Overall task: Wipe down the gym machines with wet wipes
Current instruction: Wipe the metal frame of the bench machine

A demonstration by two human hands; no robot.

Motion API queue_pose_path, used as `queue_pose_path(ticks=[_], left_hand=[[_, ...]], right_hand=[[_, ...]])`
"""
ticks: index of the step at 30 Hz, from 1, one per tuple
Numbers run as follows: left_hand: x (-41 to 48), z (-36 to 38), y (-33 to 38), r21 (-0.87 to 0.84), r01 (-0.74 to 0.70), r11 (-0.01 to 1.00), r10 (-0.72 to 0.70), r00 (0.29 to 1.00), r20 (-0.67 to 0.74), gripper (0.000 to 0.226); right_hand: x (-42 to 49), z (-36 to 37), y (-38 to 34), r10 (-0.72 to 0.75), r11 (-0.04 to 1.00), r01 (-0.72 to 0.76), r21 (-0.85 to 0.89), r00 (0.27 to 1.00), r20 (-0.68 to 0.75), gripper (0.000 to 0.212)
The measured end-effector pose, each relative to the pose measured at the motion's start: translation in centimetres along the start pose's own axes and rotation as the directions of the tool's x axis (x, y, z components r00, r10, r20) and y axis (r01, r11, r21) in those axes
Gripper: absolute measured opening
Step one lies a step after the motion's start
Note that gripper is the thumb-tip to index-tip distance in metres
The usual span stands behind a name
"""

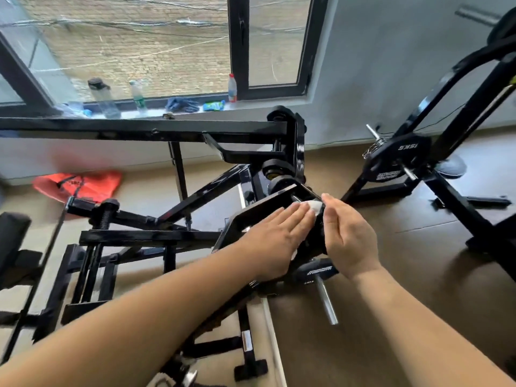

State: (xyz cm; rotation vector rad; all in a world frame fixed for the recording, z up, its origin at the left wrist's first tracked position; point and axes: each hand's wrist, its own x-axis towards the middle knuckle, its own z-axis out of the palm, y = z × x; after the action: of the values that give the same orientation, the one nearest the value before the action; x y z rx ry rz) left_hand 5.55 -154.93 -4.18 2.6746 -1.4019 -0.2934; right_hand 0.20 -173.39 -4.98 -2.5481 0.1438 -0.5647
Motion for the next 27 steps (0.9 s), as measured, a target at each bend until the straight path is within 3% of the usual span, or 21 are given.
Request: queue_pose_path(ticks=[7, 10, 15, 22, 27], left_hand=[[5.5, -1.2, -0.7, -0.099, -0.155, 0.983, 0.153, 0.988, -0.027, 0.083], [2.3, -0.4, -0.6, -0.057, -0.129, 0.99, 0.123, 0.988, -0.091, 0.081], [-3.1, 0.1, -1.8, -0.008, -0.09, 0.996, 0.089, 0.994, -0.066, 0.074], [4.8, -1.0, -0.7, -0.114, -0.023, 0.993, 0.017, 0.998, -0.054, 0.068], [0.1, -0.2, -1.2, -0.099, -0.028, 0.995, 0.016, 0.992, -0.124, 0.068]], right_hand=[[-0.2, 1.6, 1.2, -0.039, 0.999, 0.041, 0.013, 0.99, -0.133, 0.061], [-0.1, 1.9, 1.5, -0.091, 0.996, 0.088, -0.026, 0.983, -0.16, 0.064], [0.0, 2.3, 2.0, -0.122, 0.992, 0.115, -0.046, 0.972, -0.202, 0.063], [0.1, 2.3, 1.9, -0.141, 0.99, 0.131, -0.061, 0.967, -0.211, 0.066], [0.0, 2.3, 1.9, -0.137, 0.99, 0.126, -0.063, 0.967, -0.216, 0.065]])
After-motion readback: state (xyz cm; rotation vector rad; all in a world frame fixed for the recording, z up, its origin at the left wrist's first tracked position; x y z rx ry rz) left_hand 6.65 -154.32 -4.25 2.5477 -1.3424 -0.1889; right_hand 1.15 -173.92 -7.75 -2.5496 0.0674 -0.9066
